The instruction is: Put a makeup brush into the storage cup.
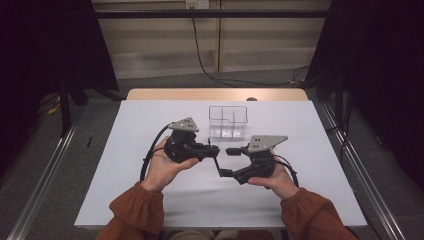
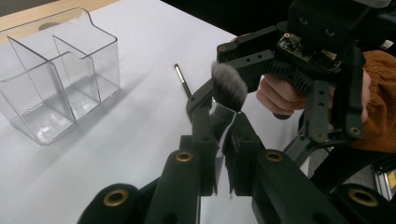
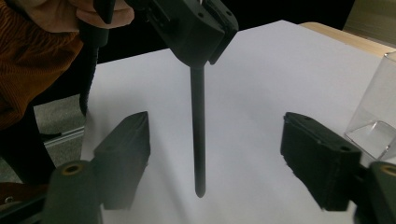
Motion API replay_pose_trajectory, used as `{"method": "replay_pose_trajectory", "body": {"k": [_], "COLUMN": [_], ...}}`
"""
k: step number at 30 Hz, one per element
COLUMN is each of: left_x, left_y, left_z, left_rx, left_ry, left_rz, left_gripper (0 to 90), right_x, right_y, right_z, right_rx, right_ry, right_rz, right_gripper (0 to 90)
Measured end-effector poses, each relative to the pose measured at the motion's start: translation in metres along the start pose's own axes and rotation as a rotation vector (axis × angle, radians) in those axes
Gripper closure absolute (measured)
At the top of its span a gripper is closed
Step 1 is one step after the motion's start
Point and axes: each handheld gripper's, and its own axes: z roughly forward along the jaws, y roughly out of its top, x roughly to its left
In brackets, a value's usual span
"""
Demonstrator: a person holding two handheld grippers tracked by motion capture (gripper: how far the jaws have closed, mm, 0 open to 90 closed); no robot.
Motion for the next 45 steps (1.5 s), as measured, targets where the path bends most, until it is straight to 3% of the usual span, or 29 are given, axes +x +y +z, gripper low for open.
{"method": "replay_pose_trajectory", "body": {"k": [6,13,26,33,45], "left_x": [0.000,0.000,0.001,0.002,0.004], "left_y": [-0.001,-0.001,-0.003,-0.004,-0.007], "left_z": [-0.001,0.002,0.006,0.008,0.010], "left_rx": [-0.003,0.003,0.017,0.019,-0.017], "left_ry": [0.000,-0.002,0.004,0.004,-0.003], "left_rz": [0.002,0.005,0.007,0.001,0.003], "left_gripper": [83.6,83.6,83.5,83.6,83.3], "right_x": [0.000,-0.001,0.000,0.000,0.000], "right_y": [0.004,0.001,0.001,0.000,0.001], "right_z": [0.011,0.016,0.017,0.018,0.017], "right_rx": [0.000,0.001,-0.003,-0.003,-0.002], "right_ry": [0.041,0.034,0.044,0.054,0.048], "right_rz": [0.019,0.026,0.025,0.033,0.023], "right_gripper": [47.4,64.7,71.8,80.3,84.0]}}
